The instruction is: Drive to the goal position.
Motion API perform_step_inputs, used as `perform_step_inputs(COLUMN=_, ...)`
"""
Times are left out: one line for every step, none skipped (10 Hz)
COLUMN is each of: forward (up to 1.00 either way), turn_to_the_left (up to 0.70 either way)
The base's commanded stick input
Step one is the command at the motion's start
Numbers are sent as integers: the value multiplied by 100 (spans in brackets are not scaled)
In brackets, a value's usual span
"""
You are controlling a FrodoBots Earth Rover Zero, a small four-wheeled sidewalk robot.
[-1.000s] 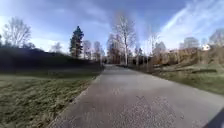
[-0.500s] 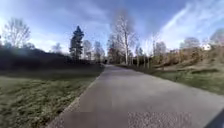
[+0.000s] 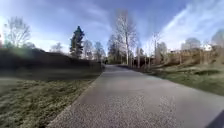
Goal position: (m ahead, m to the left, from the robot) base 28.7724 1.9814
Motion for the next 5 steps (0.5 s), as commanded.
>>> perform_step_inputs(forward=100, turn_to_the_left=0)
perform_step_inputs(forward=100, turn_to_the_left=0)
perform_step_inputs(forward=100, turn_to_the_left=0)
perform_step_inputs(forward=100, turn_to_the_left=0)
perform_step_inputs(forward=100, turn_to_the_left=0)
